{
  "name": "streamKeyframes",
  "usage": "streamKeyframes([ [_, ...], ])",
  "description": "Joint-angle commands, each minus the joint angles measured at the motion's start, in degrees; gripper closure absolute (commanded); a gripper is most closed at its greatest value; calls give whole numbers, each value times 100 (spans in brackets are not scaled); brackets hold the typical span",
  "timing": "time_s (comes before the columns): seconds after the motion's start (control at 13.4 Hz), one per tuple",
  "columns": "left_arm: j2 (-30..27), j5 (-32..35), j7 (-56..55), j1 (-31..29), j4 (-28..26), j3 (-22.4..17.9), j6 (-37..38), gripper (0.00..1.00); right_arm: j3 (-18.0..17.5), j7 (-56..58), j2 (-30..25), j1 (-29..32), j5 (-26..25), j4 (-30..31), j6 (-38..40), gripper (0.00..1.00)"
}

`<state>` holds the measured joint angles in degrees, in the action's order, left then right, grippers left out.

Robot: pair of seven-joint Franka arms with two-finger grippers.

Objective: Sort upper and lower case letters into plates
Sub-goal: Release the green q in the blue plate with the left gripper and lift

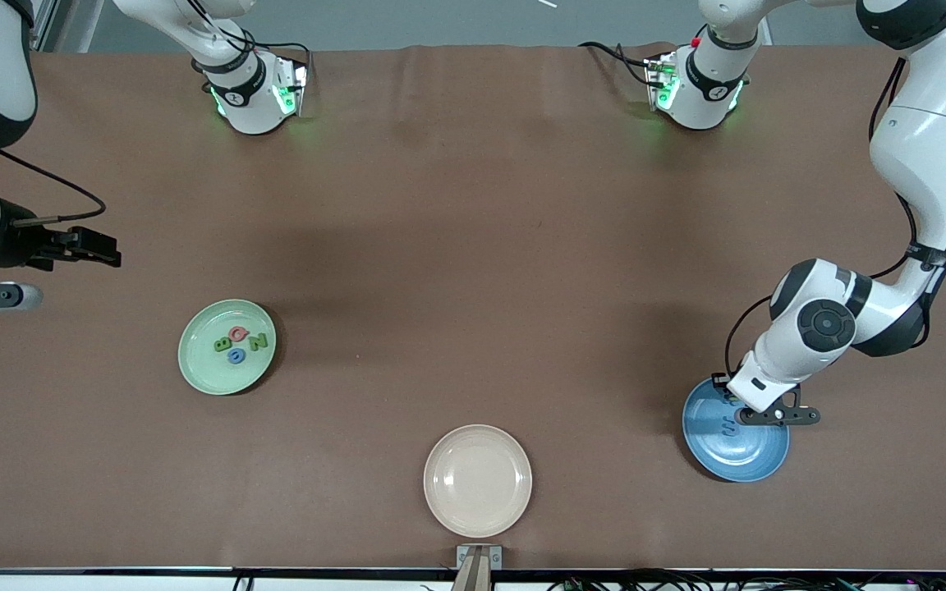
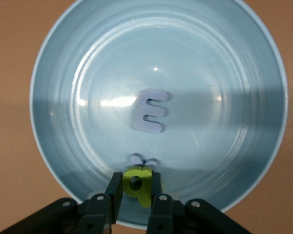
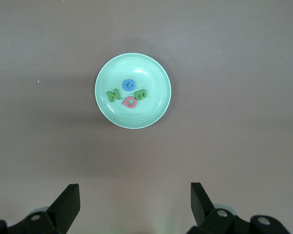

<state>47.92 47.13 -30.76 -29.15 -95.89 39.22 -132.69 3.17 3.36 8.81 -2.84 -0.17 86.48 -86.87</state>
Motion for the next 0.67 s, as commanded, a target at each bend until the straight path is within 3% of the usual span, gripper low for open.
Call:
streamKeyframes([
  [0.0, 24, 15, 114, 24, 35, -81, -38, 37, -27, 7, -476, -6, -98, 483, -137, 0],
  [0.15, 15, -37, 114, 24, 131, -73, -38, 8, -35, 7, -652, 29, -89, 659, -198, 0],
  [0.22, -2, -159, 106, 24, 166, -72, -38, 1, -35, 7, -740, 47, -89, 755, -251, 0],
  [0.37, -29, -659, 105, 103, 421, -29, 198, 1, -70, 7, -924, 125, -89, 984, -391, 0],
  [0.6, -143, -802, 448, 7, 580, 252, 629, 1, -245, 7, -1048, 284, -89, 1011, -366, 0],
])
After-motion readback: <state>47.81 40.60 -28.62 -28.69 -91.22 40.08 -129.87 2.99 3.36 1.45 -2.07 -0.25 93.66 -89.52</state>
